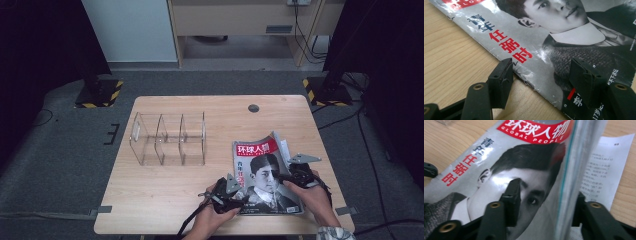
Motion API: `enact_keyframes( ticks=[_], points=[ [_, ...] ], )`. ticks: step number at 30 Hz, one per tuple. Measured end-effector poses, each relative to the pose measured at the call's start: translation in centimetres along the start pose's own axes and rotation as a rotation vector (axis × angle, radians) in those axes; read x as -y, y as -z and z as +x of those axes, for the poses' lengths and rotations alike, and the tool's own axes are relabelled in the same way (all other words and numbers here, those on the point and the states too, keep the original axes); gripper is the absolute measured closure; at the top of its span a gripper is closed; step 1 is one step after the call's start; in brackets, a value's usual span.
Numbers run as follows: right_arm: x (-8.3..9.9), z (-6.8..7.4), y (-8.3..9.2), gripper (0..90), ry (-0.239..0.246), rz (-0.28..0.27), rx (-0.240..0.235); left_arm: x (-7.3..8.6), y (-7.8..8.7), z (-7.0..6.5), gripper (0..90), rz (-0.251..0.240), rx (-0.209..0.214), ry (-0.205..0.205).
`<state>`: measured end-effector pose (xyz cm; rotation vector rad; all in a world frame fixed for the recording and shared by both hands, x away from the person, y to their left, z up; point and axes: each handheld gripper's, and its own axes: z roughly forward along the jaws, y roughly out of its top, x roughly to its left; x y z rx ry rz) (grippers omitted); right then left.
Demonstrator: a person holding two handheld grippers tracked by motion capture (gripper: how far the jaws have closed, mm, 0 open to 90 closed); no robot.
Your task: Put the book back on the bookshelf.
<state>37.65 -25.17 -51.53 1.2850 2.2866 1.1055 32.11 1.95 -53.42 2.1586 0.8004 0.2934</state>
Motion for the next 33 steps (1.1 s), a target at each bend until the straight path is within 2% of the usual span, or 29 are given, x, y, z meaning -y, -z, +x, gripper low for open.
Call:
enact_keyframes(
  ticks=[5,6,10,14,19,20,21,23,26,29,33],
  points=[
    [0.2,0.2,-0.7,53.7,0.009,0.055,0.025,0.0,0.0,0.0,35.5,0.0,0.0,0.001],
    [0.2,0.1,-0.7,53.7,0.007,0.061,0.018,0.0,0.0,0.0,35.5,-0.001,0.0,0.001],
    [0.2,0.0,-0.6,64.5,0.013,0.053,0.031,0.0,0.0,0.0,35.5,-0.001,0.0,0.001],
    [-0.1,-0.1,-0.3,75.2,-0.007,0.041,0.037,0.0,0.0,0.0,35.5,0.0,0.0,0.001],
    [-0.2,-0.2,0.0,83.5,-0.025,0.021,0.015,0.0,0.0,0.1,35.1,0.001,0.004,0.004],
    [-0.2,-0.3,0.0,84.0,-0.016,0.017,0.01,-0.1,-0.1,0.1,34.2,0.001,0.006,0.008],
    [-0.2,-0.3,0.0,84.6,-0.019,0.011,0.009,-0.1,-0.1,0.1,33.3,0.002,0.006,0.012],
    [-0.2,-0.3,0.1,86.4,-0.015,0.001,0.008,-0.2,-0.3,0.1,24.8,0.012,0.024,0.006],
    [-0.3,-0.3,0.3,87.5,-0.014,-0.019,-0.001,-0.7,-0.8,0.5,7.1,0.019,0.035,0.0],
    [-0.3,-0.4,0.4,87.6,-0.015,-0.022,-0.004,-1.5,-1.3,1.5,6.1,-0.026,0.02,0.027],
    [-0.3,-0.4,0.8,87.7,-0.018,-0.041,-0.019,-1.9,-0.8,2.7,6.1,-0.033,0.004,0.051]
  ],
)
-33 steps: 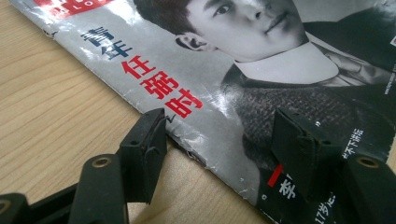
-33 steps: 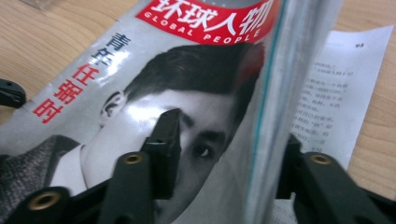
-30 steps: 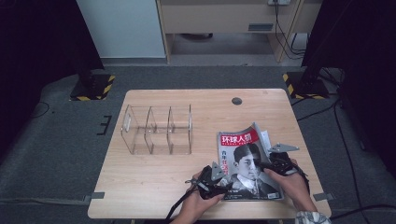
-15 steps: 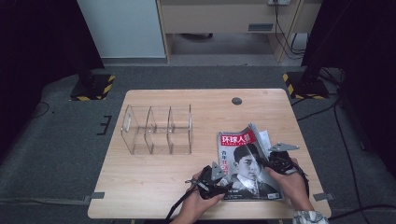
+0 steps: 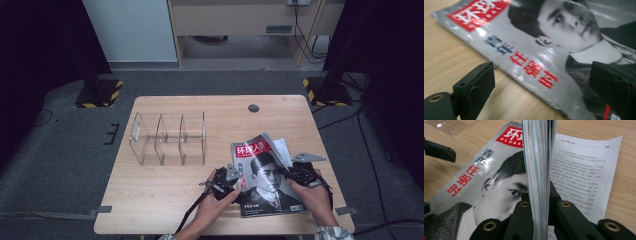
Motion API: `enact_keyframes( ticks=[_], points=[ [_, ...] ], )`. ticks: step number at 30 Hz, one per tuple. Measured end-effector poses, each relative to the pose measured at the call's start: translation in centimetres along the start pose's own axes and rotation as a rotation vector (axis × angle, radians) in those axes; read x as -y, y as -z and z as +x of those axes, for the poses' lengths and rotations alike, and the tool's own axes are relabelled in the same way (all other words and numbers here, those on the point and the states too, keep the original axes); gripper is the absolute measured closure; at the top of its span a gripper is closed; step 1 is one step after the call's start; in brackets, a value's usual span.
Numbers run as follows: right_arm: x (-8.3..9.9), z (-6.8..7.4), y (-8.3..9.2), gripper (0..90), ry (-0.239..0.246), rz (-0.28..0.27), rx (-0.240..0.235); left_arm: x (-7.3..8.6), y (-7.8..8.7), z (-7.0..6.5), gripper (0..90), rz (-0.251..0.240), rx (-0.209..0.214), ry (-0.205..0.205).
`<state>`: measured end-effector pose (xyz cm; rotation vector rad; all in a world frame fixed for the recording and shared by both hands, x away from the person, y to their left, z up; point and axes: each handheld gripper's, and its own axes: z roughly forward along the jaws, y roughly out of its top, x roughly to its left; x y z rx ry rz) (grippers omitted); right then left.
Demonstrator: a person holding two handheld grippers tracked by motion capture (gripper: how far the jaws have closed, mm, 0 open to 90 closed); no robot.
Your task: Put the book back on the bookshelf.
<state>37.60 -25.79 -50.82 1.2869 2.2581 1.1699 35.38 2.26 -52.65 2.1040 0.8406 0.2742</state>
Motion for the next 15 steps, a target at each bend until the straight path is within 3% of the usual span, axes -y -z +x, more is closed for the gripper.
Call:
enact_keyframes(
  ticks=[5,15],
  points=[
    [-0.1,0.1,0.4,87.7,-0.002,-0.025,-0.013,0.2,0.5,0.8,6.3,-0.022,-0.028,0.013],
    [-0.4,0.4,1.6,87.8,-0.003,-0.102,-0.041,0.2,0.2,1.5,6.0,-0.029,0.034,0.071]
  ],
)
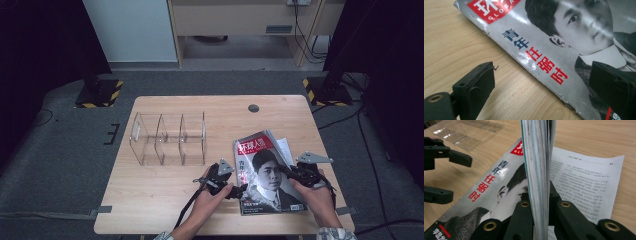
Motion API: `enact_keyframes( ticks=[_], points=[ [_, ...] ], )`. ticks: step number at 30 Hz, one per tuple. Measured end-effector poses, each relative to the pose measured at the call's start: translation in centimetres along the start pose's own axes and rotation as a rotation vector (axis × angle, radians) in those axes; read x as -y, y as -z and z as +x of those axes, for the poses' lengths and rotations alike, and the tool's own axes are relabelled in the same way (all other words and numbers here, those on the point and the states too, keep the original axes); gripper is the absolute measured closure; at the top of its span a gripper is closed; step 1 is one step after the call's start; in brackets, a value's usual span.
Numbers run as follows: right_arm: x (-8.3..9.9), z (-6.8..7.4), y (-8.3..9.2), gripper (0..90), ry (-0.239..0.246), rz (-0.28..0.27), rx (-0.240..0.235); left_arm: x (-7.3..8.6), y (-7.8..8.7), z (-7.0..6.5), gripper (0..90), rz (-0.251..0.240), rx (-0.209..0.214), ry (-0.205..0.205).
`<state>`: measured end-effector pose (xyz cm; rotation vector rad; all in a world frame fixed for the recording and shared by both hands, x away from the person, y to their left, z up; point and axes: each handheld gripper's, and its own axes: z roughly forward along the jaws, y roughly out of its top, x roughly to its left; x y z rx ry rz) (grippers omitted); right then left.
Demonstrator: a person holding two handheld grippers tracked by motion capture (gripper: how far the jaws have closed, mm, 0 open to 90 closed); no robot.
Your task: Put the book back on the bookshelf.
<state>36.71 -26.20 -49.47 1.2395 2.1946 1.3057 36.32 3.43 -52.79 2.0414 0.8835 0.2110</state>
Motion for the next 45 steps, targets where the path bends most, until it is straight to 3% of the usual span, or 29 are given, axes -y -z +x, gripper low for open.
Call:
enact_keyframes(
  ticks=[4,8,10,16,19,25,30,40,45],
  points=[
    [-0.1,0.1,0.3,87.8,-0.003,-0.029,-0.02,0.0,-0.4,0.0,6.1,0.015,0.02,0.003],
    [-0.2,0.1,0.5,87.8,-0.014,-0.055,-0.038,0.1,-0.7,0.0,6.2,0.03,0.014,-0.007],
    [-0.2,0.1,0.6,87.8,-0.02,-0.071,-0.05,0.2,-0.9,0.2,6.2,0.035,0.011,0.008],
    [-0.4,0.1,0.9,87.8,-0.055,-0.122,-0.092,-0.3,-1.6,0.2,6.1,0.057,0.069,0.001],
    [-0.3,0.0,0.9,87.8,-0.07,-0.133,-0.104,-0.6,-2.1,0.0,6.4,0.06,0.122,-0.003],
    [0.3,-0.1,0.0,87.6,-0.078,-0.076,-0.099,-0.5,-2.0,-0.1,8.5,0.061,0.132,-0.004],
    [1.0,-0.1,-1.1,87.0,-0.072,0.035,-0.069,-0.4,-1.9,-0.2,13.2,0.059,0.111,-0.029],
    [1.7,-0.4,-1.5,85.1,-0.056,0.094,-0.058,-0.8,-2.2,0.2,20.0,0.053,0.097,-0.018],
    [1.8,-0.6,-1.8,82.1,-0.037,0.127,-0.042,-1.5,-2.7,0.5,28.9,0.069,0.052,-0.06]
  ],
)
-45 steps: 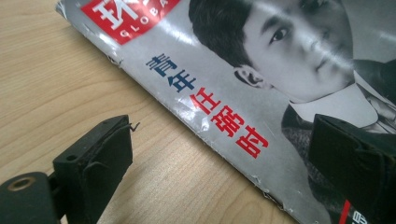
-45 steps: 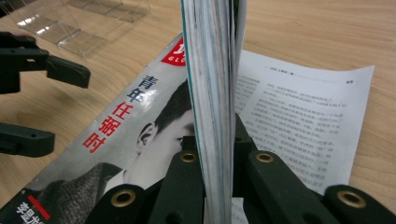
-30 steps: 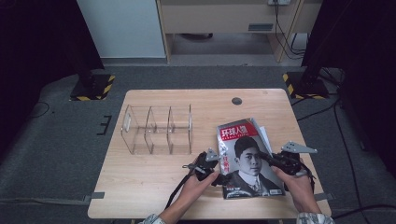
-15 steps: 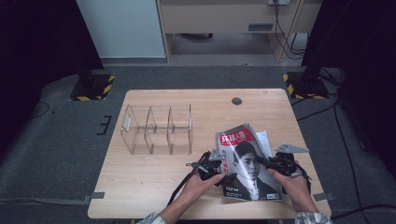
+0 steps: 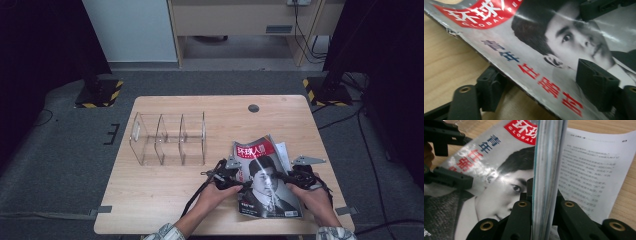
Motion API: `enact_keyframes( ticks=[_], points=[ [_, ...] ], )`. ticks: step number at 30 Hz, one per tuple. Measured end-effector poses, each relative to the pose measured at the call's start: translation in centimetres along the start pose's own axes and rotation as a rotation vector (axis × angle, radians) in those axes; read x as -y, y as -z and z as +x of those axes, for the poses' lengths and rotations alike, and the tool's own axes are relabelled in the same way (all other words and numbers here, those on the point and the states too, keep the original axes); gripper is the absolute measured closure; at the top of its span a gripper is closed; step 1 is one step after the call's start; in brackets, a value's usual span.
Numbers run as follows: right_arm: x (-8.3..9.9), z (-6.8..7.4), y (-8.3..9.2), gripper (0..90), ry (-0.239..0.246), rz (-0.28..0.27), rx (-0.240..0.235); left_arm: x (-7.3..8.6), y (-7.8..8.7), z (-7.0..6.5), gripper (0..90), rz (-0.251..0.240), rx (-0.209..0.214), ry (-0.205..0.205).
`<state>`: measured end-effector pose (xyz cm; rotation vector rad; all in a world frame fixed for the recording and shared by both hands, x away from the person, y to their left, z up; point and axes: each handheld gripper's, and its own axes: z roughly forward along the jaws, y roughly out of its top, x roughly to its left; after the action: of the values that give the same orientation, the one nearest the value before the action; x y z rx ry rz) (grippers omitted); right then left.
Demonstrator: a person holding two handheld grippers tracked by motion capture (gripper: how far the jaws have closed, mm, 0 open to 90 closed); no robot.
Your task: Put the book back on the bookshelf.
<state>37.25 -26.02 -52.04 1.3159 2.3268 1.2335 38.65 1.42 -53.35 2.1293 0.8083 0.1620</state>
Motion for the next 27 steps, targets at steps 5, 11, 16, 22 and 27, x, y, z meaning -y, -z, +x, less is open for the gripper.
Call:
enact_keyframes(
  ticks=[5,11,16,22,27],
  points=[
    [0.1,0.0,-0.4,52.4,0.023,0.045,0.101,0.0,0.0,-0.1,38.6,-0.001,-0.034,-0.021],
    [0.4,-1.2,-0.1,28.8,-0.039,0.047,0.224,0.0,0.2,0.0,46.8,0.006,-0.02,-0.005],
    [0.7,-1.7,0.0,41.1,-0.065,0.031,0.22,-0.1,0.4,0.1,56.4,0.007,-0.009,0.024],
    [0.8,-1.6,-0.1,44.1,-0.034,0.027,0.23,-0.5,0.6,0.0,58.9,0.016,-0.003,0.013],
    [0.8,-1.6,-0.2,44.6,-0.016,0.02,0.228,-1.7,0.0,0.6,43.6,-0.002,-0.006,0.027]
  ],
)
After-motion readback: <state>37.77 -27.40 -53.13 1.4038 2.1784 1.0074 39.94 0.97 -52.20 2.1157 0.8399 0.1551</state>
